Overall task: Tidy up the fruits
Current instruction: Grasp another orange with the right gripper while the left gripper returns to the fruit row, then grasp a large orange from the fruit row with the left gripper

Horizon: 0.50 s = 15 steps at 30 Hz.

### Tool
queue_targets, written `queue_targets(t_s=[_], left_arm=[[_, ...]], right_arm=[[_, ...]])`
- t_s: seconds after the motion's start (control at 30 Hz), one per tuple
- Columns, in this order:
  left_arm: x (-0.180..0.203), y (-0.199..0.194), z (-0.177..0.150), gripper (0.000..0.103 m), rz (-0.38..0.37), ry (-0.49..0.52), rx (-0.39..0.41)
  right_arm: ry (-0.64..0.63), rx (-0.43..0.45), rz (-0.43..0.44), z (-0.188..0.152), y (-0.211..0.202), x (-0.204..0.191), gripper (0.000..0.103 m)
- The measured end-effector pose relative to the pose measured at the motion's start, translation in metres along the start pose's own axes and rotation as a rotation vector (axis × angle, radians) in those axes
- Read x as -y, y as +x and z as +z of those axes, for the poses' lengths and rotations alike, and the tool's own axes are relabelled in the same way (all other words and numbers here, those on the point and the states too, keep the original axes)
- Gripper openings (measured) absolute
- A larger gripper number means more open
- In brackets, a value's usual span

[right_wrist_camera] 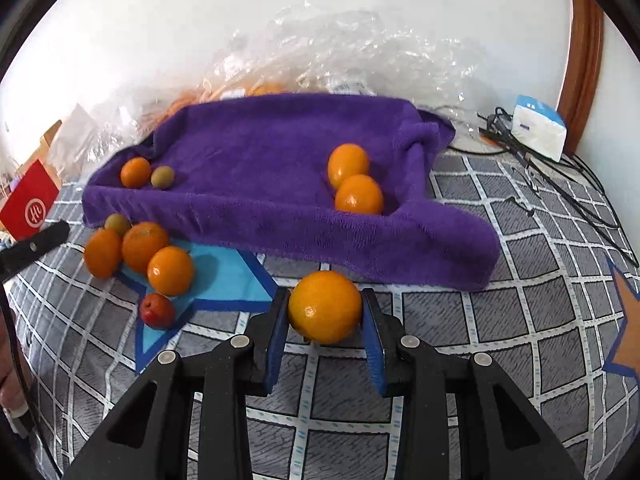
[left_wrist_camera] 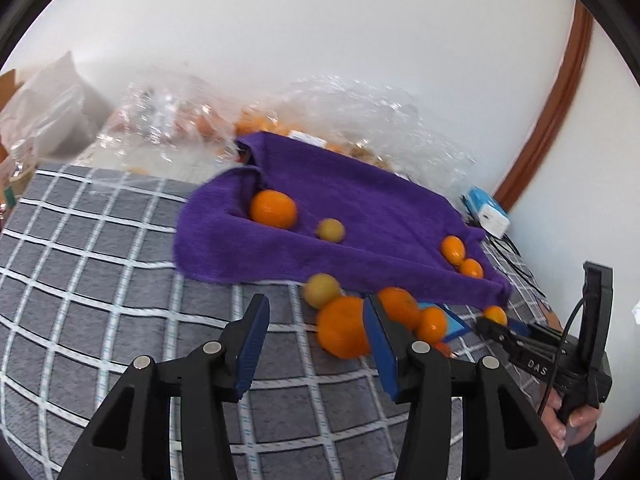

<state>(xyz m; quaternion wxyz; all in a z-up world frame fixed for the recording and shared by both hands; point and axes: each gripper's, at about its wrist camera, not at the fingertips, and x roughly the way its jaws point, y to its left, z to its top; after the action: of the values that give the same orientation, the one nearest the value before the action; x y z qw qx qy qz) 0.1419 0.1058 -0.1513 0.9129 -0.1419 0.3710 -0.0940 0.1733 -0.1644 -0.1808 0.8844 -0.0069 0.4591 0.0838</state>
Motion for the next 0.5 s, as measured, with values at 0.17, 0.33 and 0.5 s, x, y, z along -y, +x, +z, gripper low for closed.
queue_targets(t_s=[0.17, 0.33, 0.5], left_arm=[[0.023, 0.013, -0.001, 0.048, -0.021, 0.037, -0.095], [0.029, 0.033, -0.003, 0.049, 0.053, 0.046, -0.148], [0.027, 0.046, -0.008, 0.05, 0.056, 0.048, -0.157]], right_arm=[[0.0, -0.011, -0.003, -0.001, 0.001, -0.001, 0.035], [-0.001, -0.021, -0.014, -0.003, 0.002, -0.002, 0.035], [0.003, -0.026, -0.02, -0.004, 0.003, -0.001, 0.035]])
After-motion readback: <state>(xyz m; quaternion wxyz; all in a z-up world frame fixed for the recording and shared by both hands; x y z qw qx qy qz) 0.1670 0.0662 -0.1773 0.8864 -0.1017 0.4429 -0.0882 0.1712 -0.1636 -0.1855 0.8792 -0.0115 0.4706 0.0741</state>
